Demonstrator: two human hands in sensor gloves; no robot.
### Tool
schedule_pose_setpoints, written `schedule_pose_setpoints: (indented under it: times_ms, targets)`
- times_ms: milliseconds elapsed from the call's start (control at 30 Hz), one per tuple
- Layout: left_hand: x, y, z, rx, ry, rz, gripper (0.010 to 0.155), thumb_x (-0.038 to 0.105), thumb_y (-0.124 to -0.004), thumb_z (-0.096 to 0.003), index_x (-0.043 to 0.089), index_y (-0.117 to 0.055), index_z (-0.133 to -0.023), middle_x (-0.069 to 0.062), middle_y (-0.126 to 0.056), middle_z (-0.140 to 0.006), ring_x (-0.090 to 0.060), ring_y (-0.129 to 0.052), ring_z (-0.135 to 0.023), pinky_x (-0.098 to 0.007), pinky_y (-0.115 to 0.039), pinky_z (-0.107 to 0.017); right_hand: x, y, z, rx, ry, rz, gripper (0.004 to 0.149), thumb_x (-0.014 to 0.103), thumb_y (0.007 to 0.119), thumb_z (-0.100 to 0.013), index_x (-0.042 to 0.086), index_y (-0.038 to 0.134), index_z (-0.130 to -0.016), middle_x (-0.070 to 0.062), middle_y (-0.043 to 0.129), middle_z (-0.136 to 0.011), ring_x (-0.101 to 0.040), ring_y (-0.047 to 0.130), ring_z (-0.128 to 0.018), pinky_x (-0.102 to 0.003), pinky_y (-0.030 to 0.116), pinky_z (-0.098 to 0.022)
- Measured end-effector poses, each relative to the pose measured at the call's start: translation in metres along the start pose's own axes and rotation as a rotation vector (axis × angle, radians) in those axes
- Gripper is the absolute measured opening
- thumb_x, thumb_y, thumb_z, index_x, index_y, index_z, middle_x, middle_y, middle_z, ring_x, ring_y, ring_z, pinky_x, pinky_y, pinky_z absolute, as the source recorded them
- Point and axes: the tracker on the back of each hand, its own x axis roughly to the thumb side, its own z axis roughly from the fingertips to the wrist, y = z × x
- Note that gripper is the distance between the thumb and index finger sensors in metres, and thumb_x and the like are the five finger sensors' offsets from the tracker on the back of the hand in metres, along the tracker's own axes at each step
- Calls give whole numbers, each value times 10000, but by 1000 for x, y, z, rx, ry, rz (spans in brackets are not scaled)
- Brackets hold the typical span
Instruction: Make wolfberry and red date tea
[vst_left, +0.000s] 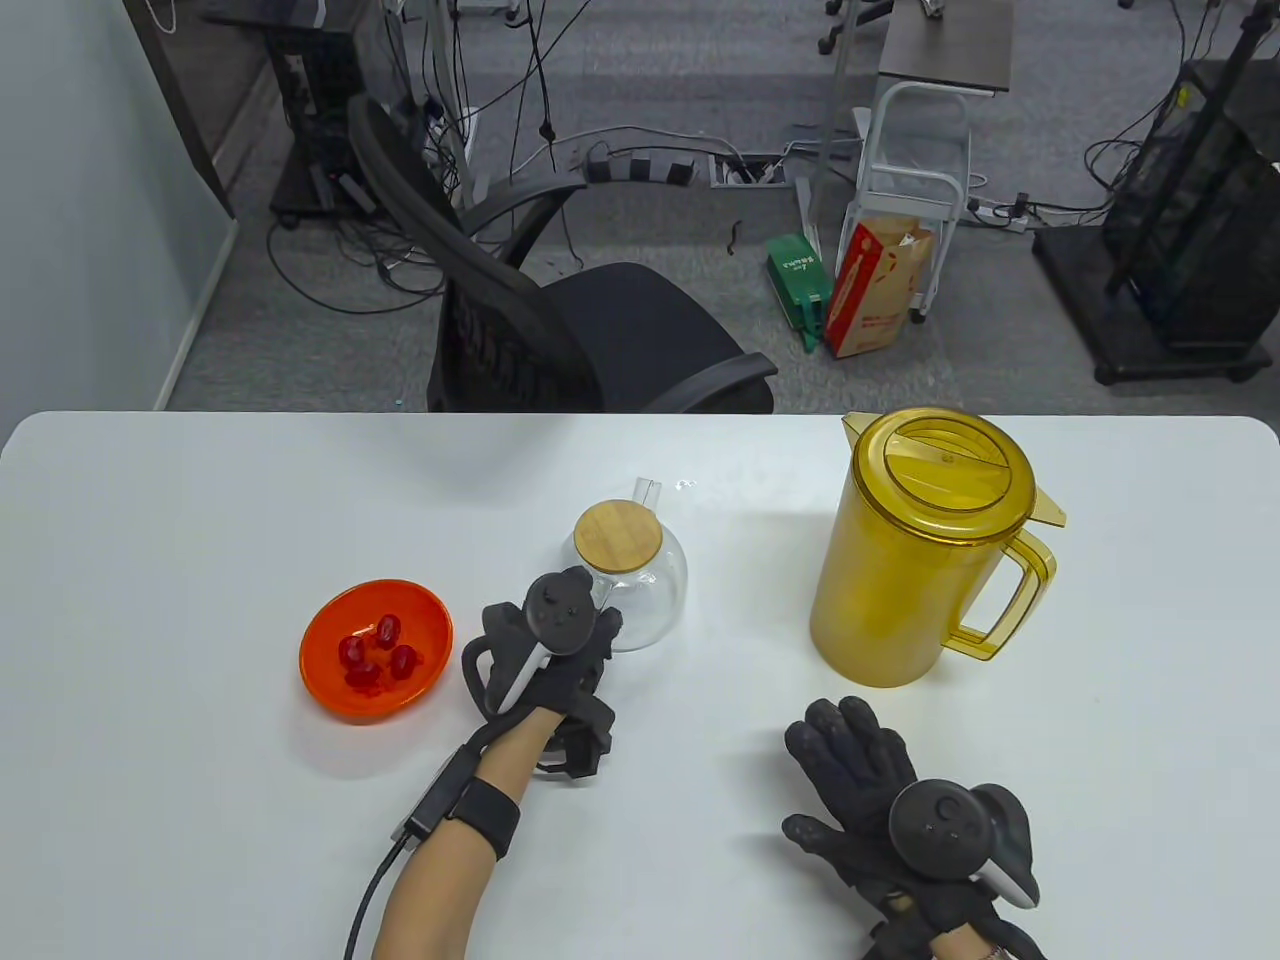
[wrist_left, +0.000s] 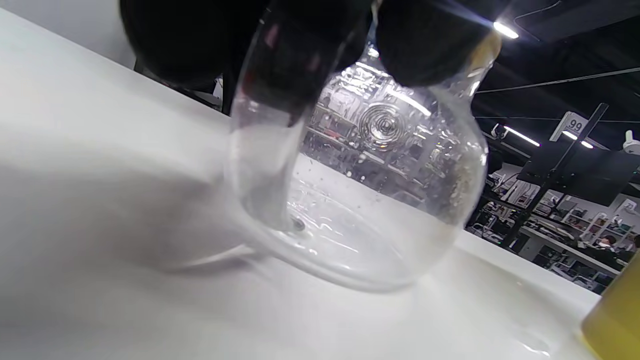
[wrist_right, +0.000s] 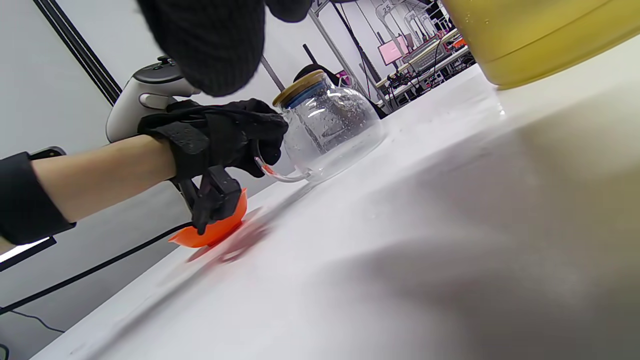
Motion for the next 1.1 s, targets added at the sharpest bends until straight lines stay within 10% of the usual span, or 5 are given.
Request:
schedule_pose_setpoints:
  times_ms: [267,600,1100]
  targets:
    - [-10,1,-2,-2,-20,104,502,521,-687,-550,132,-612,-858,78,-853,-543,-39,-909,-320,-331,-881,-336,-1,1,-1,22,5,-9,792,435,806,-534,215,374,-1161,-50,261,-1241,-262,114,-1106,-547,173,-778]
    - [-23,42,91,-96,-421,205,490,477,-744,-540,82,-679,-823,29,-885,-490,-87,-917,-261,-377,-874,-302,0,-3,0,-7,-12,-26,790,433,806,-534,215,376,-1161,-51,262,-1240,-263,117,-1105,-545,176,-778]
    - [-21,1,151,-195,-579,287,487,478,-752,-533,90,-688,-819,28,-888,-486,-96,-921,-262,-384,-872,-315,1,-5,2,-28,-29,-15,787,435,804,-534,218,379,-1159,-50,263,-1239,-262,118,-1105,-545,179,-778]
